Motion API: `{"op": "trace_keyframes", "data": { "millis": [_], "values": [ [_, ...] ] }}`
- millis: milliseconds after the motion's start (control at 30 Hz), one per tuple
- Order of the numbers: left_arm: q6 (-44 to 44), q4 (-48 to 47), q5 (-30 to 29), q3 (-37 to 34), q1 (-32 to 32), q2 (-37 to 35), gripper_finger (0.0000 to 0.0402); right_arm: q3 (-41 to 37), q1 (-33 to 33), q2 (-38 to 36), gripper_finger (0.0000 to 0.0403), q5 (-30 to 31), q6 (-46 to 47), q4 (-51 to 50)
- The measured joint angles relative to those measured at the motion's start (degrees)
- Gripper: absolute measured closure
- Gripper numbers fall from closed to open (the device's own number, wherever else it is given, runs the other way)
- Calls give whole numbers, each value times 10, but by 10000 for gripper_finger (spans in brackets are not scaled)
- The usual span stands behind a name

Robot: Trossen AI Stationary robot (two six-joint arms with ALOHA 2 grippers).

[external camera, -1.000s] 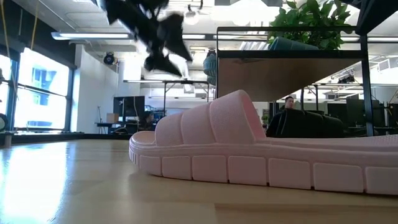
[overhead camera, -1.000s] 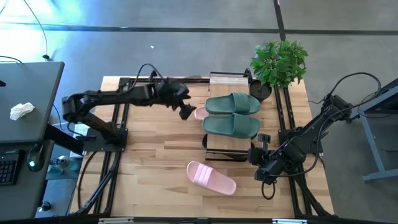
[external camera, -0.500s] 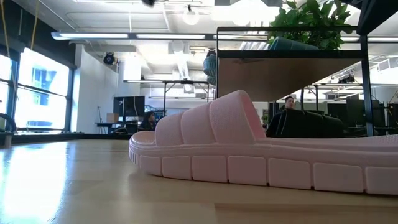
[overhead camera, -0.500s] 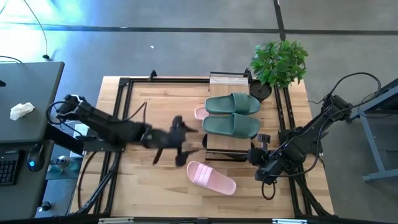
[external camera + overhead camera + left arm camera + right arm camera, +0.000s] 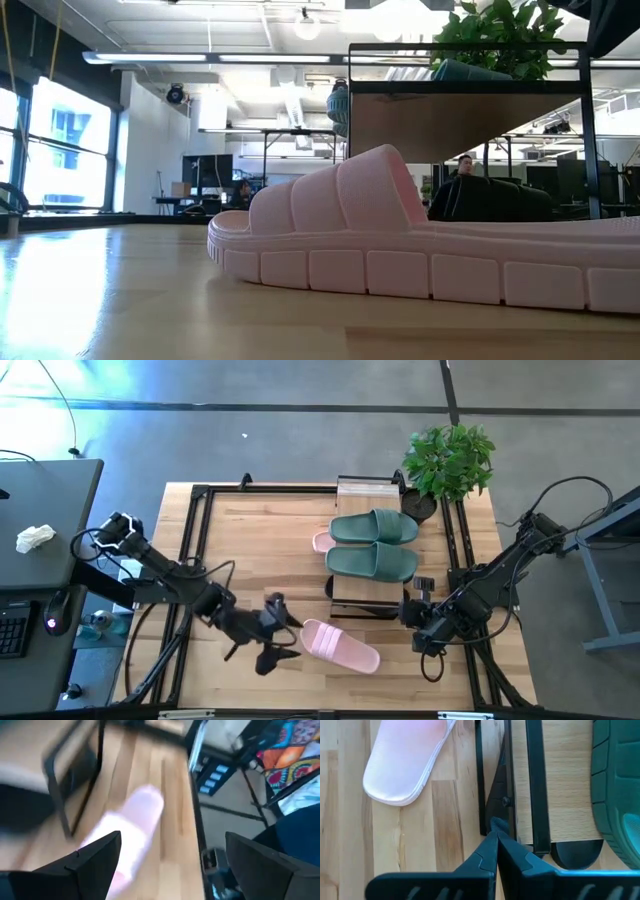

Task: Pick and place slides into the shelf
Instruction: Put the pink slipper under the shelf

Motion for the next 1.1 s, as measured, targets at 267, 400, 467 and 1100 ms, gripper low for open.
{"op": "trace_keyframes", "data": {
  "millis": [267,400,467,1100],
  "values": [
    [-220,-78,89,0,-8,50,64,0,0,0,403,-1,-5,2],
    [-313,-104,97,0,-5,74,64,0,0,0,403,-1,-5,3],
    [-330,-113,102,-2,2,84,64,0,0,0,403,-1,-6,6],
    [-256,-18,230,-103,166,94,128,0,0,0,403,-1,-29,19]
  ]
}}
